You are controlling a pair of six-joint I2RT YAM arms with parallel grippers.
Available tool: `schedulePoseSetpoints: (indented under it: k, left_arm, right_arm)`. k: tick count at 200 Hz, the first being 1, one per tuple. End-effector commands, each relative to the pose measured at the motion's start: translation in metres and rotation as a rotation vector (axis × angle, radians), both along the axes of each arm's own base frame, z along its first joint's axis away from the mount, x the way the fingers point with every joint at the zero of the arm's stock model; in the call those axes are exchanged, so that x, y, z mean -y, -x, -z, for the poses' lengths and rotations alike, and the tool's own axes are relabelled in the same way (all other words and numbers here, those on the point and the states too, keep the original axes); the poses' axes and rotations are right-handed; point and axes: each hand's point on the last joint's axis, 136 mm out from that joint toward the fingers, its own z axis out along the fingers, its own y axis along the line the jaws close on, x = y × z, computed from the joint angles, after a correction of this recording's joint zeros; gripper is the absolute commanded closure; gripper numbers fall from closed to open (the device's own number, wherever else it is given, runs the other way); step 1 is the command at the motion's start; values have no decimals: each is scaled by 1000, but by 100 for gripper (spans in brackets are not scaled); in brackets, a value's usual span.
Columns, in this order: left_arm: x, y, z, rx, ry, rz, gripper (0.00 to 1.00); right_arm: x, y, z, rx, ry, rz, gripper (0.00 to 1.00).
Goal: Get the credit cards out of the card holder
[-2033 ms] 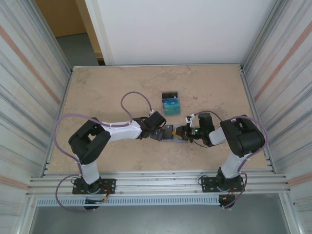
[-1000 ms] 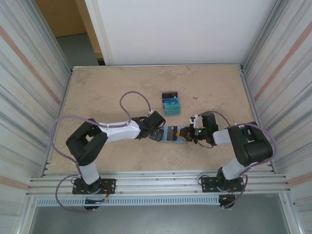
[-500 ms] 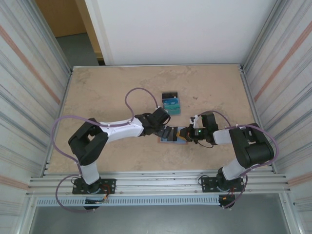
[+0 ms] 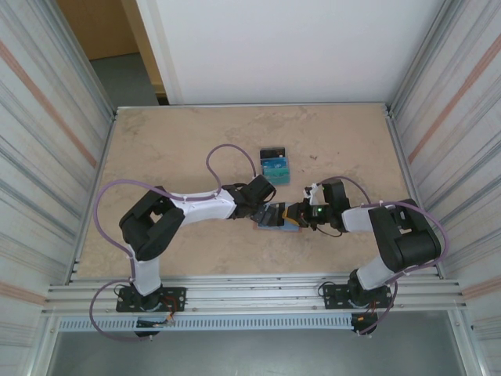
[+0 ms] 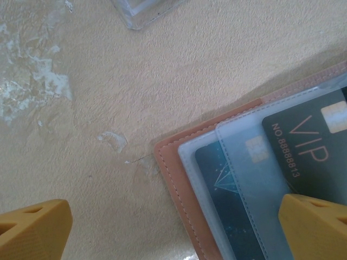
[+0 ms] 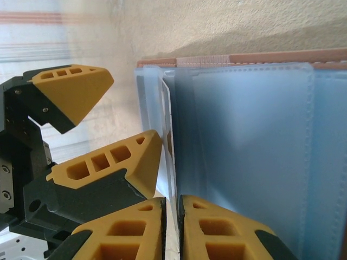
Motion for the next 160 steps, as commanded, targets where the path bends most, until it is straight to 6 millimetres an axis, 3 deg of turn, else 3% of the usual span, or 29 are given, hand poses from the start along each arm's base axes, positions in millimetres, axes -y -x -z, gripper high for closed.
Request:
schedulePoseSetpoints:
  k: [1,55,89,121,160]
  left_arm:
    - [-9,11,18,-53,-62,14,1]
    - [-11,14,22,-64,-58,0,1]
    - [-13,14,19,-57,-54,-8,1]
    - [-17,13,12,-40,-63,-18,1]
    - [-24,13,4,-23,-78,-24,1]
  right_arm:
    - [-6,-10,-13,55,-13,4,82]
    - [-11,-15,-3,45,7,-5,80]
    - [-11,-16,2,35,23,1,87]
    - [4,-15,3,40,95,30,95]
    - [23,-10,-10,83,196,38,97]
